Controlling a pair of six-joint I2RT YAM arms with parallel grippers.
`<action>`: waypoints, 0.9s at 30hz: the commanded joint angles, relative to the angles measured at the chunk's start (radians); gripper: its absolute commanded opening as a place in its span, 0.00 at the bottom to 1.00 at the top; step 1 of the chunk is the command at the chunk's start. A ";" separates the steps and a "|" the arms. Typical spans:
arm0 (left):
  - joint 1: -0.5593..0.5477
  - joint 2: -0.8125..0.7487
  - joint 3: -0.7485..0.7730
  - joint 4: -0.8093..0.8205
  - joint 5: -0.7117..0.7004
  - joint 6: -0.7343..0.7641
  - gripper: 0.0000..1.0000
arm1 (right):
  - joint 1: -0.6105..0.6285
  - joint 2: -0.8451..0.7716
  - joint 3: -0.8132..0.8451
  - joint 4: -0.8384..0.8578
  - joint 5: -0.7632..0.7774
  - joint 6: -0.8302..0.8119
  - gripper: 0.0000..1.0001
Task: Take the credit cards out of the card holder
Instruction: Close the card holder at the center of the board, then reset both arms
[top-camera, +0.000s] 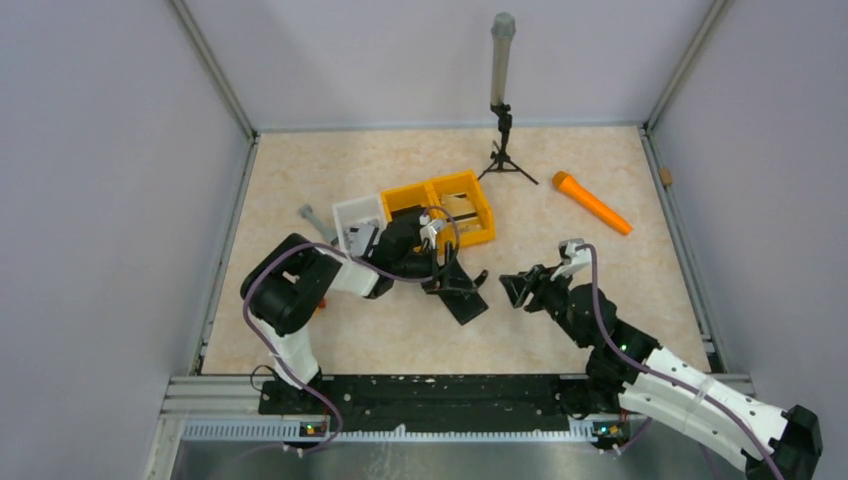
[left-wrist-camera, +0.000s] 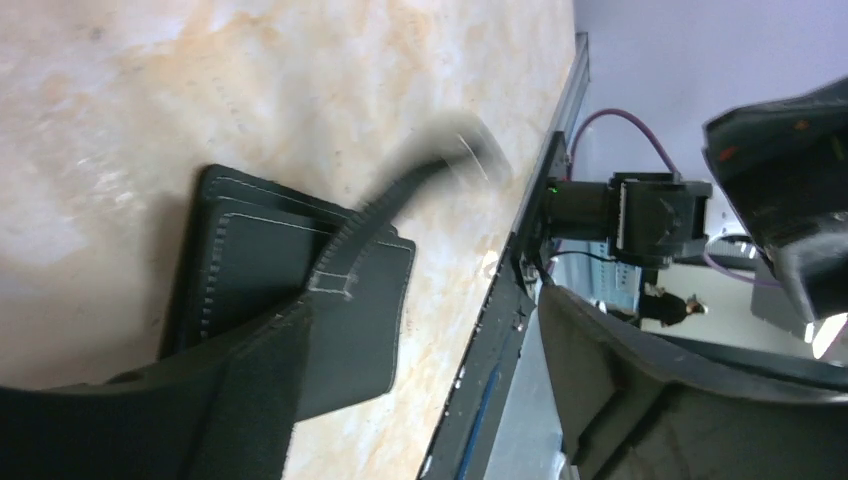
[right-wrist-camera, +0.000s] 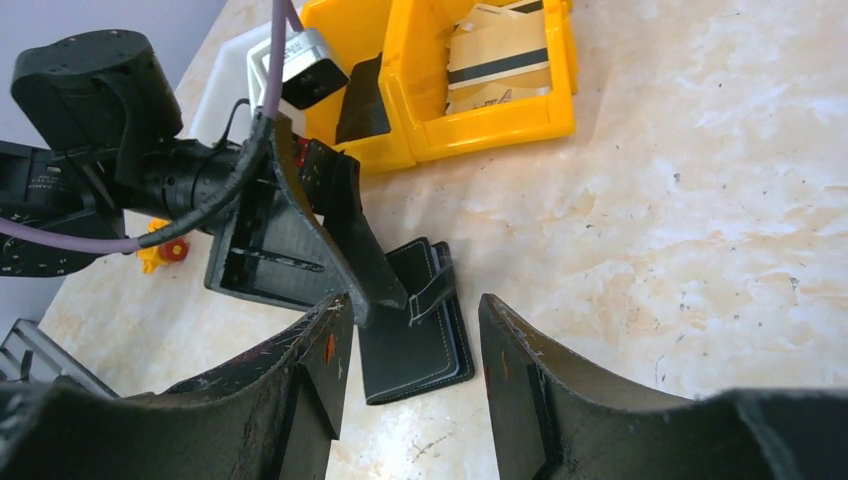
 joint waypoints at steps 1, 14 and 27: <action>-0.005 0.038 0.000 0.172 0.000 -0.031 0.97 | -0.007 -0.013 0.000 -0.004 0.039 0.006 0.51; -0.010 -0.283 -0.047 -0.089 -0.090 0.108 0.99 | -0.007 -0.068 0.043 -0.042 0.097 -0.083 0.50; 0.171 -0.939 -0.041 -0.791 -0.851 0.429 0.99 | -0.142 0.157 0.174 0.089 0.201 -0.255 0.49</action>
